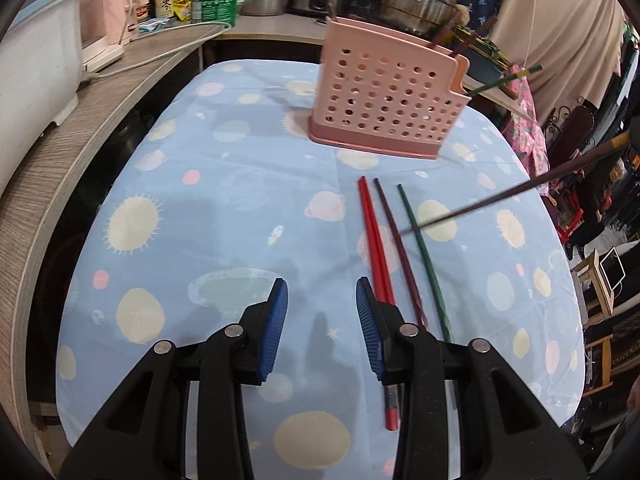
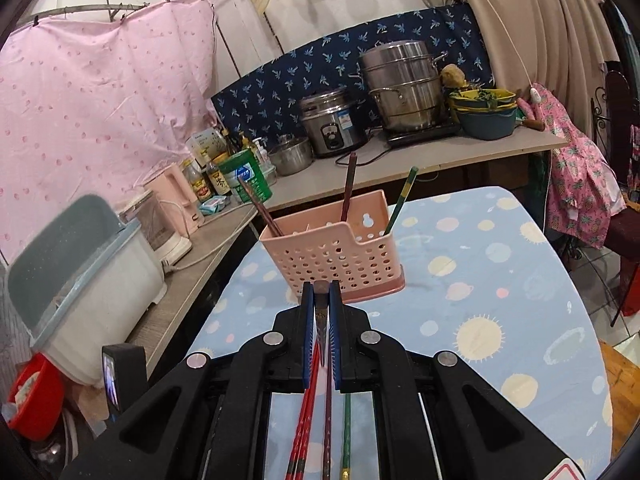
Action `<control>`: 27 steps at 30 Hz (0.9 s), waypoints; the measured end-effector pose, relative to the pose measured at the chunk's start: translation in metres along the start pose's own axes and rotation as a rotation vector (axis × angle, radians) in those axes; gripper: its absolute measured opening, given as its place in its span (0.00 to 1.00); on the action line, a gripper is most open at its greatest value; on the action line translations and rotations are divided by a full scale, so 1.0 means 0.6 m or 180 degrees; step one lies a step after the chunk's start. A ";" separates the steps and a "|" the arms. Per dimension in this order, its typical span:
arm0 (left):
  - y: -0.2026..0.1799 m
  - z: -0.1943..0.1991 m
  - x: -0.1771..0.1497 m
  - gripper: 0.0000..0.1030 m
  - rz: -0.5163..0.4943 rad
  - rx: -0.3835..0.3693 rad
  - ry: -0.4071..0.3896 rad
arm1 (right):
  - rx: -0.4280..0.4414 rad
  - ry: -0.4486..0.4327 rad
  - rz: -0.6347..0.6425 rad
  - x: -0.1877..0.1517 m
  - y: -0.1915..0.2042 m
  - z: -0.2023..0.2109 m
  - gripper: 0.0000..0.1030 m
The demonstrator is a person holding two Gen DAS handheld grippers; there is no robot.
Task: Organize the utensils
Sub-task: 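Grasp the loose brown chopstick with the right tool while the left tool grasps a red chopstick, then lift both held chopsticks and carry them over the pink basket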
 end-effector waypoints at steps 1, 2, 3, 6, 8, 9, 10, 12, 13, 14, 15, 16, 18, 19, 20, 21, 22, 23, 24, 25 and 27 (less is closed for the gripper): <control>-0.005 0.000 -0.001 0.33 -0.0011 -0.0014 0.0012 | -0.0011 -0.0034 -0.0012 0.005 -0.004 0.008 0.07; -0.007 0.000 -0.002 0.33 -0.0012 -0.0033 0.0016 | -0.0020 -0.0072 -0.0027 0.012 -0.009 0.015 0.07; -0.010 0.001 -0.003 0.32 -0.0005 -0.0062 0.0026 | -0.0026 -0.0110 -0.0039 0.019 -0.012 0.022 0.07; -0.015 0.005 -0.003 0.24 0.0015 -0.0137 0.0043 | -0.0046 -0.0203 -0.0050 0.030 -0.017 0.039 0.07; -0.019 0.009 -0.003 0.19 0.0010 -0.0156 0.0041 | -0.0060 -0.0241 -0.0057 0.034 -0.021 0.047 0.07; -0.020 0.011 -0.003 0.17 0.0006 -0.0159 0.0038 | -0.0065 -0.0251 -0.0063 0.035 -0.023 0.049 0.07; -0.022 0.013 -0.003 0.14 0.0003 -0.0171 0.0034 | -0.0070 -0.0257 -0.0070 0.035 -0.024 0.050 0.07; -0.025 0.017 -0.002 0.09 -0.0005 -0.0195 0.0028 | -0.0070 -0.0261 -0.0091 0.034 -0.027 0.052 0.07; -0.027 0.020 -0.002 0.08 -0.0007 -0.0221 0.0023 | -0.0070 -0.0261 -0.0098 0.034 -0.027 0.051 0.07; -0.028 0.023 -0.001 0.07 -0.0011 -0.0245 0.0019 | -0.0068 -0.0262 -0.0100 0.034 -0.026 0.051 0.07; -0.029 0.026 0.000 0.05 -0.0018 -0.0265 0.0010 | -0.0065 -0.0265 -0.0100 0.034 -0.024 0.051 0.07; -0.031 0.030 0.002 0.04 -0.0030 -0.0285 -0.0009 | -0.0060 -0.0269 -0.0100 0.035 -0.023 0.051 0.07; -0.033 0.037 0.007 0.04 -0.0045 -0.0300 -0.0041 | -0.0040 -0.0286 -0.0102 0.041 -0.021 0.050 0.07; -0.033 0.041 0.011 0.04 -0.0047 -0.0309 -0.0059 | -0.0033 -0.0298 -0.0098 0.045 -0.020 0.049 0.07; -0.034 0.043 0.014 0.04 -0.0048 -0.0316 -0.0071 | -0.0027 -0.0316 -0.0093 0.050 -0.019 0.048 0.07; -0.034 0.045 0.019 0.03 -0.0050 -0.0317 -0.0085 | -0.0017 -0.0338 -0.0087 0.055 -0.017 0.048 0.07; -0.035 0.047 0.023 0.03 -0.0053 -0.0319 -0.0096 | -0.0002 -0.0367 -0.0081 0.063 -0.015 0.047 0.07; -0.035 0.050 0.028 0.02 -0.0056 -0.0328 -0.0110 | 0.0014 -0.0398 -0.0075 0.072 -0.013 0.046 0.07; -0.036 0.053 0.033 0.02 -0.0058 -0.0331 -0.0128 | 0.0030 -0.0426 -0.0071 0.080 -0.011 0.046 0.07; -0.037 0.055 0.039 0.02 -0.0063 -0.0327 -0.0146 | 0.0050 -0.0463 -0.0066 0.090 -0.009 0.045 0.07; -0.038 0.061 0.053 0.02 -0.0076 -0.0319 -0.0196 | 0.0069 -0.0541 -0.0052 0.110 -0.004 0.044 0.07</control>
Point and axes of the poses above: each gripper's, at about its wrist camera, not at the fingertips, and z roughly against the way its jaws point, y to its left, x to its top, the point moved 5 cm from there along -z, roughly the way its jaws point, and after that the axes turned 1 degree about -y, right-handed, at the moved point
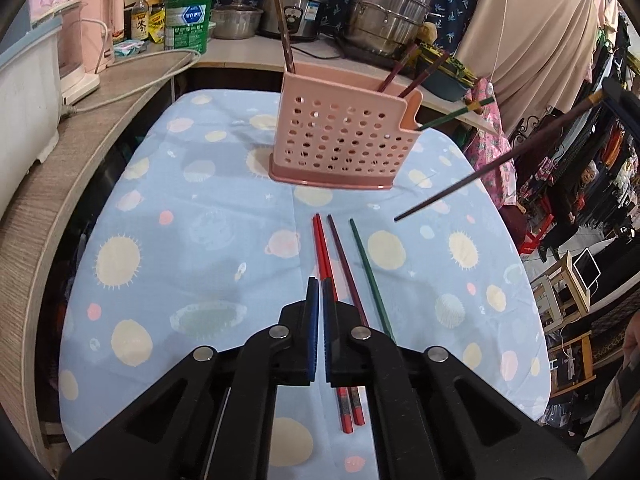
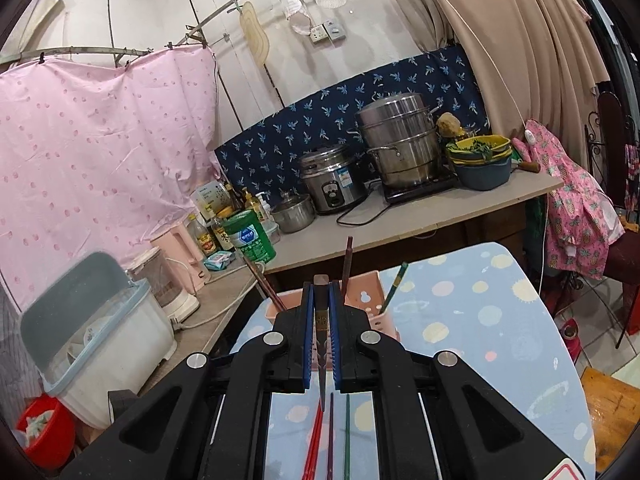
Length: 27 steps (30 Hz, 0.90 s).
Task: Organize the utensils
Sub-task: 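Lift both held chopsticks and carry them over the pink basket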
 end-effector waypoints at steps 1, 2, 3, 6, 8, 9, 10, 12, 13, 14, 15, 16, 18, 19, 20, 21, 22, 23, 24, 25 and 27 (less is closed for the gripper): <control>0.000 0.001 0.005 0.01 -0.0004 -0.0001 -0.0015 | 0.0005 -0.0030 0.0005 0.009 0.002 -0.003 0.07; 0.001 0.003 0.012 0.01 -0.0010 -0.0001 -0.0034 | 0.0014 -0.0058 0.0005 0.017 0.004 -0.005 0.07; 0.001 0.005 0.019 0.01 -0.0015 -0.0003 -0.0050 | 0.0029 -0.0082 -0.0002 0.025 0.006 -0.008 0.07; 0.001 0.009 0.038 0.01 -0.0026 0.0000 -0.0092 | 0.0087 -0.0153 -0.0041 0.048 0.010 -0.017 0.07; 0.001 0.010 0.053 0.01 -0.0024 -0.0017 -0.0129 | 0.0113 -0.0213 -0.0063 0.065 0.013 -0.024 0.07; 0.001 0.012 0.061 0.01 -0.0024 -0.0025 -0.0147 | 0.0126 -0.0255 -0.0077 0.076 0.014 -0.028 0.07; 0.000 0.013 0.071 0.01 -0.0030 -0.0028 -0.0172 | 0.0138 -0.0283 -0.0091 0.086 0.015 -0.033 0.07; -0.004 0.015 0.091 0.01 -0.0045 -0.0043 -0.0228 | 0.0164 -0.0347 -0.0128 0.107 0.017 -0.046 0.07; -0.005 0.017 0.101 0.01 -0.0053 -0.0048 -0.0260 | 0.0175 -0.0388 -0.0146 0.120 0.019 -0.054 0.07; -0.007 0.018 0.112 0.01 -0.0064 -0.0041 -0.0297 | 0.0177 -0.0417 -0.0154 0.130 0.021 -0.062 0.07; -0.008 0.018 0.121 0.01 -0.0074 -0.0034 -0.0329 | 0.0182 -0.0442 -0.0158 0.140 0.023 -0.071 0.07; -0.008 0.019 0.132 0.01 -0.0083 -0.0032 -0.0357 | 0.0187 -0.0466 -0.0164 0.149 0.025 -0.080 0.07; -0.009 0.014 0.149 0.01 -0.0088 -0.0027 -0.0392 | 0.0181 -0.0481 -0.0167 0.160 0.027 -0.100 0.07; -0.010 0.011 0.156 0.01 -0.0088 -0.0037 -0.0403 | 0.0146 -0.0465 -0.0149 0.163 0.028 -0.116 0.07; -0.011 0.007 0.163 0.01 -0.0090 -0.0028 -0.0416 | 0.0106 -0.0446 -0.0126 0.161 0.028 -0.129 0.07; -0.011 0.001 0.168 0.01 -0.0092 -0.0018 -0.0413 | 0.0063 -0.0414 -0.0104 0.158 0.026 -0.143 0.07; -0.012 -0.004 0.172 0.01 -0.0089 -0.0025 -0.0406 | 0.0029 -0.0357 -0.0094 0.150 0.023 -0.159 0.07; -0.012 -0.012 0.175 0.01 -0.0084 -0.0025 -0.0397 | 0.0020 -0.0297 -0.0100 0.141 0.018 -0.173 0.07; -0.013 -0.020 0.178 0.01 -0.0086 -0.0019 -0.0382 | 0.0013 -0.0237 -0.0108 0.131 0.014 -0.186 0.07; -0.013 -0.025 0.180 0.01 -0.0087 -0.0028 -0.0371 | -0.0011 -0.0163 -0.0104 0.118 0.010 -0.202 0.07; -0.016 -0.038 0.185 0.01 -0.0087 -0.0033 -0.0347 | -0.0057 -0.0055 -0.0075 0.098 0.005 -0.225 0.07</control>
Point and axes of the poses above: each gripper's, at about its wrist camera, not at the fingertips, and z roughly against the way its jaws point, y to its left, x to its top, the point moved 5 cm from there along -z, roughly the way its jaws point, and after that the axes turned 1 degree about -y, right-handed, at the moved point
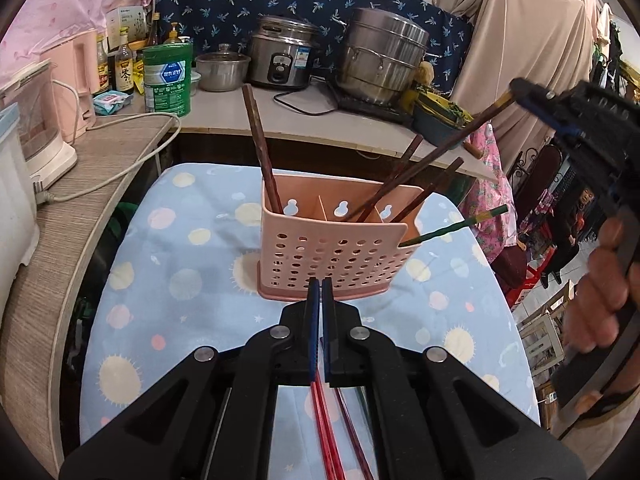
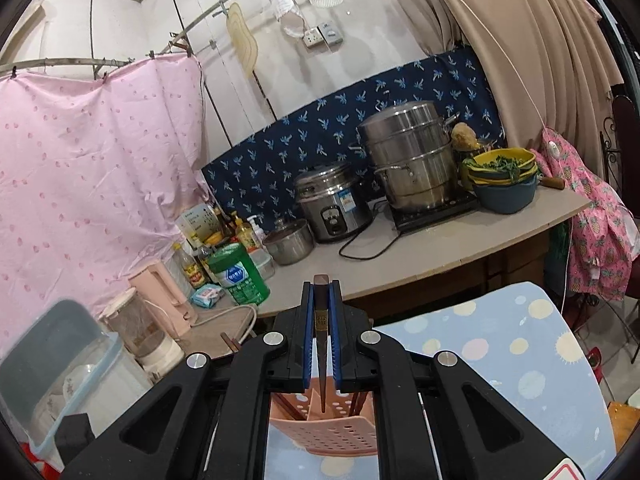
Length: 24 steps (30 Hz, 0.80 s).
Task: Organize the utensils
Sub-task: 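Lift both held chopsticks and carry them over the pink basket, then open both tools to drop the chopsticks into the pink basket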
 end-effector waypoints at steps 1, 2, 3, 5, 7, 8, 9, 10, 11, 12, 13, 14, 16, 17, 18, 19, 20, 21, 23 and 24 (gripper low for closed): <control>-0.001 -0.004 0.004 0.01 0.0009 -0.0015 0.0004 | -0.0010 0.0049 0.0010 -0.008 -0.002 -0.011 0.07; -0.002 -0.007 0.009 0.01 0.0017 -0.0034 0.0000 | -0.0018 0.0094 0.0023 -0.017 -0.003 -0.019 0.07; -0.004 -0.009 0.015 0.01 0.0020 -0.0047 -0.0013 | -0.0031 0.0140 0.0038 -0.025 -0.004 -0.028 0.07; -0.008 -0.009 0.032 0.01 0.0008 -0.0069 -0.0064 | -0.0050 0.0223 0.0066 -0.041 -0.007 -0.045 0.07; -0.012 -0.008 0.050 0.01 0.0001 -0.0089 -0.0125 | -0.0052 0.0278 0.0081 -0.052 -0.008 -0.056 0.07; -0.013 -0.008 0.060 0.01 0.0004 -0.0090 -0.0155 | -0.0051 0.0301 0.0085 -0.057 -0.008 -0.061 0.07; -0.014 -0.008 0.069 0.01 0.0006 -0.0095 -0.0181 | -0.0049 0.0319 0.0088 -0.061 -0.009 -0.065 0.07; -0.015 -0.010 0.078 0.01 0.0011 -0.0098 -0.0208 | -0.0054 0.0332 0.0093 -0.065 -0.008 -0.069 0.07; -0.016 -0.013 0.089 0.01 0.0009 -0.0092 -0.0235 | -0.0056 0.0346 0.0094 -0.067 -0.009 -0.073 0.07; -0.016 -0.018 0.097 0.01 0.0009 -0.0089 -0.0240 | -0.0055 0.0364 0.0098 -0.070 -0.009 -0.076 0.07; -0.017 -0.024 0.102 0.01 0.0013 -0.0096 -0.0237 | -0.0053 0.0384 0.0103 -0.072 -0.009 -0.079 0.07; -0.016 -0.032 0.107 0.01 0.0030 -0.0100 -0.0218 | -0.0048 0.0406 0.0105 -0.075 -0.010 -0.082 0.08; -0.015 -0.050 0.111 0.01 0.0074 -0.0133 -0.0150 | -0.0052 0.0438 0.0094 -0.079 -0.012 -0.085 0.08; -0.015 -0.058 0.112 0.01 0.0081 -0.0129 -0.0130 | -0.0041 0.0453 0.0086 -0.081 -0.012 -0.086 0.09; -0.014 -0.062 0.111 0.01 0.0082 -0.0130 -0.0112 | -0.0030 0.0449 0.0077 -0.082 -0.012 -0.084 0.13; -0.014 -0.065 0.110 0.02 0.0090 -0.0165 -0.0099 | -0.0034 0.0450 0.0082 -0.083 -0.012 -0.082 0.21; -0.012 -0.065 0.110 0.03 0.0117 -0.0145 -0.0111 | -0.0028 0.0439 0.0102 -0.084 -0.010 -0.077 0.23; -0.008 -0.063 0.108 0.10 0.0137 -0.0108 -0.0130 | -0.0029 0.0397 0.0138 -0.083 -0.008 -0.069 0.27; -0.005 -0.062 0.107 0.31 0.0141 -0.0047 -0.0155 | -0.0048 0.0348 0.0205 -0.083 -0.003 -0.056 0.31; -0.002 -0.058 0.106 0.36 0.0165 -0.0024 -0.0190 | -0.0042 0.0333 0.0218 -0.083 -0.002 -0.049 0.34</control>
Point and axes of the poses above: each gripper's, at about its wrist camera, not at the fingertips, and z roughly against the way its jaws point, y to its left, x to its top, the point moved 5 cm from there along -z, roughly the way its jaws point, and after that the axes turned 1 degree about -y, right-handed, at the moved point
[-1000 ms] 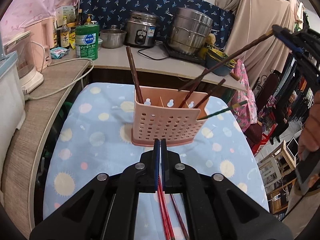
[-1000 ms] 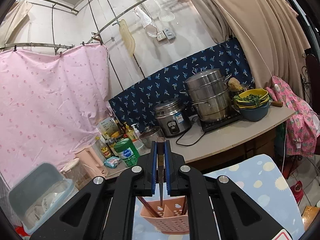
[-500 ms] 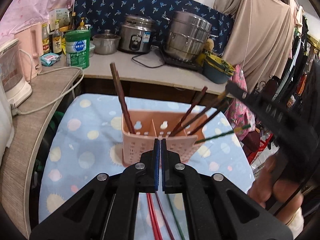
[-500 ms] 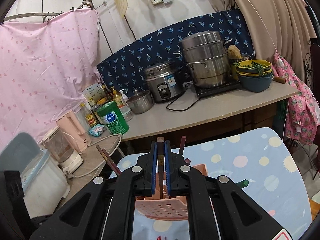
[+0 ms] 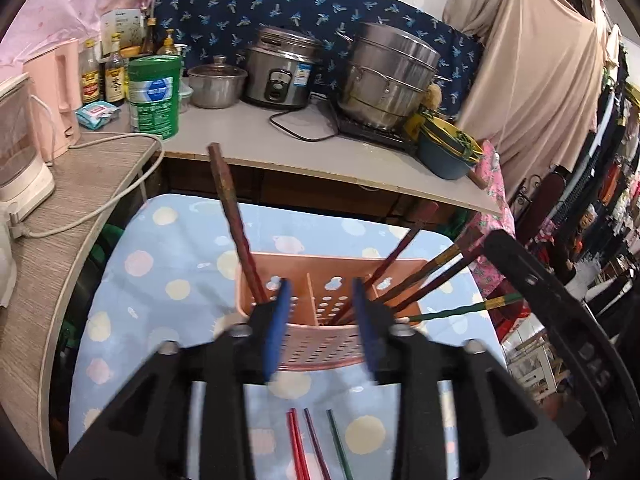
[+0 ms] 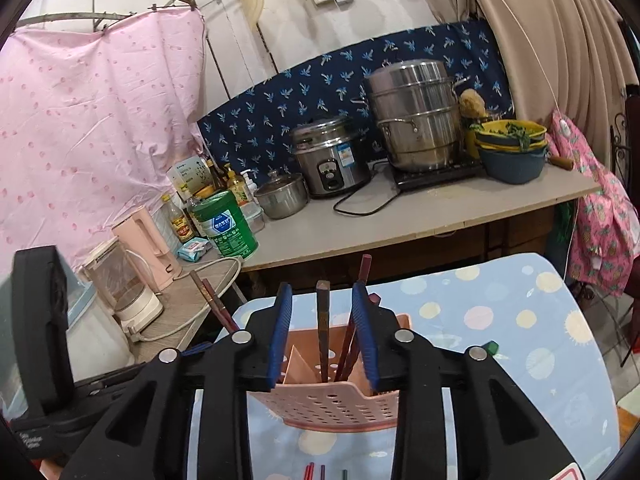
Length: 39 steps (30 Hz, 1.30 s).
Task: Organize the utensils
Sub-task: 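Open both tools to drop the chopsticks into the pink basket, then move both open tools back down to the remaining chopsticks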
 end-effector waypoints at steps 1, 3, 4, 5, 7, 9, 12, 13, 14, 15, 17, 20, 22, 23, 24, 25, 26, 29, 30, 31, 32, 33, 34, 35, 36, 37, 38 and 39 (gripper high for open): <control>0.001 0.004 0.000 0.38 0.0008 -0.0003 -0.0022 | 0.0007 -0.0011 0.0003 -0.001 0.000 0.008 0.37; 0.004 0.012 -0.003 0.47 0.0024 0.0001 -0.0035 | -0.0007 -0.0019 0.0007 -0.005 -0.003 0.023 0.41; 0.005 0.016 -0.005 0.54 0.0027 0.0031 -0.0051 | -0.0025 -0.0009 0.0009 -0.009 -0.006 0.032 0.43; 0.007 0.023 -0.008 0.55 0.0013 0.0064 -0.0082 | -0.0034 0.0006 0.0006 -0.013 -0.008 0.038 0.44; 0.008 0.035 -0.018 0.56 -0.0053 0.0113 -0.0106 | -0.0041 0.0040 -0.0015 -0.023 -0.014 0.055 0.45; 0.009 0.048 -0.033 0.58 -0.0086 0.0147 -0.0114 | -0.0072 0.0070 -0.0020 -0.036 -0.021 0.073 0.46; 0.013 0.068 -0.064 0.62 -0.0113 0.0182 -0.0103 | -0.0117 0.0144 -0.0032 -0.066 -0.033 0.102 0.47; 0.014 0.073 -0.075 0.63 -0.0124 0.0202 -0.0093 | -0.0120 0.0172 -0.0043 -0.075 -0.036 0.111 0.47; 0.016 0.080 -0.087 0.63 -0.0139 0.0220 -0.0086 | -0.0125 0.0209 -0.0050 -0.087 -0.039 0.120 0.47; 0.018 0.085 -0.098 0.63 -0.0146 0.0246 -0.0075 | -0.0132 0.0249 -0.0057 -0.098 -0.042 0.127 0.47; 0.022 0.096 -0.125 0.64 -0.0139 0.0265 -0.0030 | -0.0134 0.0316 -0.0059 -0.120 -0.044 0.142 0.47; 0.030 0.107 -0.160 0.65 -0.0125 0.0298 0.0048 | -0.0148 0.0442 -0.0031 -0.157 -0.045 0.160 0.47; 0.037 0.111 -0.185 0.65 -0.0099 0.0332 0.0115 | -0.0156 0.0534 -0.0006 -0.184 -0.042 0.170 0.47; 0.039 0.114 -0.198 0.65 -0.0087 0.0337 0.0142 | -0.0166 0.0584 0.0028 -0.200 -0.040 0.174 0.47; 0.040 0.115 -0.211 0.65 -0.0082 0.0351 0.0178 | -0.0197 0.0618 0.0065 -0.213 -0.039 0.178 0.47; 0.043 0.117 -0.225 0.65 -0.0088 0.0372 0.0216 | -0.0230 0.0659 0.0109 -0.229 -0.036 0.182 0.47; 0.047 0.118 -0.237 0.65 -0.0092 0.0394 0.0239 | -0.0234 0.0702 0.0137 -0.243 -0.033 0.184 0.47; 0.057 0.122 -0.273 0.65 -0.0076 0.0442 0.0338 | -0.0243 0.0860 0.0181 -0.289 -0.027 0.193 0.47; 0.060 0.123 -0.284 0.65 -0.0067 0.0461 0.0363 | -0.0241 0.0904 0.0202 -0.303 -0.026 0.195 0.47; 0.063 0.124 -0.295 0.65 -0.0071 0.0486 0.0385 | -0.0252 0.0947 0.0229 -0.318 -0.023 0.198 0.46; 0.065 0.126 -0.302 0.65 -0.0079 0.0502 0.0401 | -0.0258 0.0990 0.0258 -0.333 -0.021 0.200 0.46; 0.066 0.127 -0.310 0.65 -0.0082 0.0517 0.0417 | -0.0259 0.1019 0.0280 -0.343 -0.019 0.201 0.45; 0.066 0.130 -0.319 0.65 -0.0088 0.0528 0.0427 | -0.0270 0.1054 0.0311 -0.358 -0.015 0.204 0.44; 0.066 0.131 -0.326 0.65 -0.0093 0.0532 0.0435 | -0.0277 0.1074 0.0332 -0.368 -0.013 0.205 0.44; 0.065 0.132 -0.333 0.65 -0.0097 0.0534 0.0451 | -0.0283 0.1095 0.0348 -0.378 -0.012 0.206 0.43; 0.064 0.132 -0.341 0.65 -0.0103 0.0532 0.0467 | -0.0290 0.1123 0.0357 -0.389 -0.012 0.207 0.41; 0.062 0.132 -0.347 0.65 -0.0110 0.0538 0.0483 | -0.0298 0.1144 0.0363 -0.398 -0.012 0.208 0.40; 0.062 0.131 -0.354 0.65 -0.0114 0.0549 0.0502 | -0.0307 0.1166 0.0373 -0.406 -0.011 0.207 0.38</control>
Point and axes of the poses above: each gripper's, at about its wrist camera, not at the fingertips, and z roughly against the way its jaws point, y to its left, x to its top, the point moved 5 cm from there along -z, roughly the way its jaws point, and after that the axes turned 1 degree about -y, right-handed, at the moved point
